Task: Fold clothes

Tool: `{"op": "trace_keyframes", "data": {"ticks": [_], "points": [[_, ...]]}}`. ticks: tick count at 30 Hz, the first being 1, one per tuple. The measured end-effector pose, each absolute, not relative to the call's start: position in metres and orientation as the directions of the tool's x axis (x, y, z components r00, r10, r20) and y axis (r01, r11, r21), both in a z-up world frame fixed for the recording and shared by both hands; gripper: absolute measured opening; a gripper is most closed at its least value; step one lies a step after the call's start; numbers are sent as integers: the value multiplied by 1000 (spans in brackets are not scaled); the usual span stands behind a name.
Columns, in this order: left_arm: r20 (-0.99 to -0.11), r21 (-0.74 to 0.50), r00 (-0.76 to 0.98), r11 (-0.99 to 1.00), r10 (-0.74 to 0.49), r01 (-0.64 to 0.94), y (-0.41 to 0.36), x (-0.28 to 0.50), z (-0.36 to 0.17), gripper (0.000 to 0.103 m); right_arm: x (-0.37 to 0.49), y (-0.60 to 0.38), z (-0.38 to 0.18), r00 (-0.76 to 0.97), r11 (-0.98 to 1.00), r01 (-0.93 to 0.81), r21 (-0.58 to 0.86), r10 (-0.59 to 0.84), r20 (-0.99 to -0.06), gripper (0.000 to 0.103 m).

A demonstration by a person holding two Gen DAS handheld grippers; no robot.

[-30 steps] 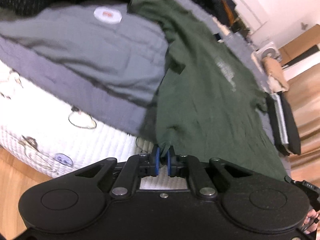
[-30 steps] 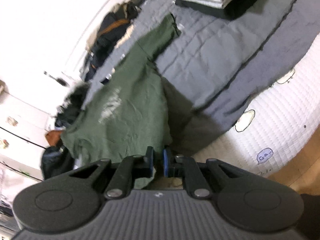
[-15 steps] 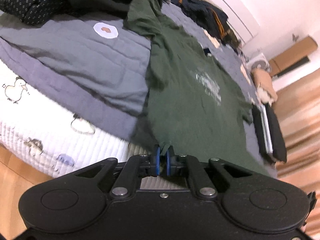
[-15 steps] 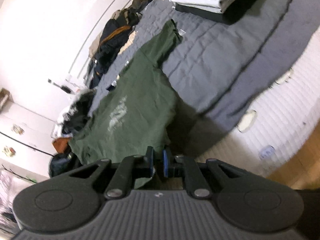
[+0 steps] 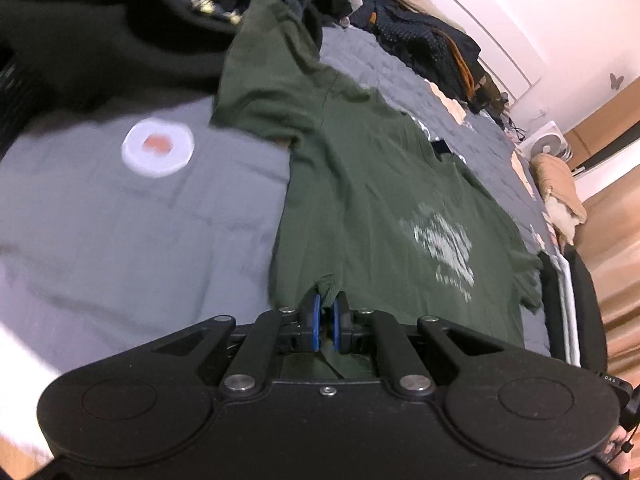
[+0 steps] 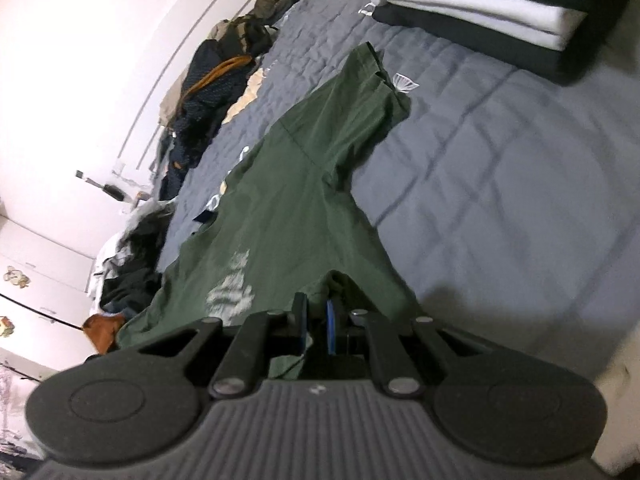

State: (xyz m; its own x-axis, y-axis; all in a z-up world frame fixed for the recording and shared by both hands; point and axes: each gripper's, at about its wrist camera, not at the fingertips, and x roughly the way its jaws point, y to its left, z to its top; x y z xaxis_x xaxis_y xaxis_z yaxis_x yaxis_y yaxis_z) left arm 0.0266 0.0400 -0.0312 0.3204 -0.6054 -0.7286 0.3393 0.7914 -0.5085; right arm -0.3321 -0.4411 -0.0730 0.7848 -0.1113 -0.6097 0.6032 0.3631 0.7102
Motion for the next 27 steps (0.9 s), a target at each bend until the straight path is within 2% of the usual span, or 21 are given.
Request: {"op": "trace_keyframes", "data": {"ticks": [10,14,17,19,22,24,27], "points": [[-718,-466,375,804,-587,368,-2,76,-40,7,-255,-479,-89,752,410,634,655,-129,-647,9],[-710,-446,394,806,-584,389,-16,89,-48,8,-224,-488,-95,728,481,648,591,-161,-667,11],[-709,-430,441,833,-551,348,-10,89,-53,24,-209,-493,-101,705,503,664,553,-176,-687,13],[-693,-402,505,857,-515,322,4,81,-51,52,-207,-493,-95,720,536,649,540,-203,-664,17],[-675,-374,567,881,-472,289,20,69,-43,52,-208,-493,-85,737,572,635,519,-247,-630,27],[-654,-428,565,862,-503,272,29,56,-38,52,-212,-493,-77,745,584,631,511,-273,-609,34],[-627,-498,554,829,-547,254,36,34,-38,52,-223,-489,-67,755,585,623,520,-276,-594,36]]}}
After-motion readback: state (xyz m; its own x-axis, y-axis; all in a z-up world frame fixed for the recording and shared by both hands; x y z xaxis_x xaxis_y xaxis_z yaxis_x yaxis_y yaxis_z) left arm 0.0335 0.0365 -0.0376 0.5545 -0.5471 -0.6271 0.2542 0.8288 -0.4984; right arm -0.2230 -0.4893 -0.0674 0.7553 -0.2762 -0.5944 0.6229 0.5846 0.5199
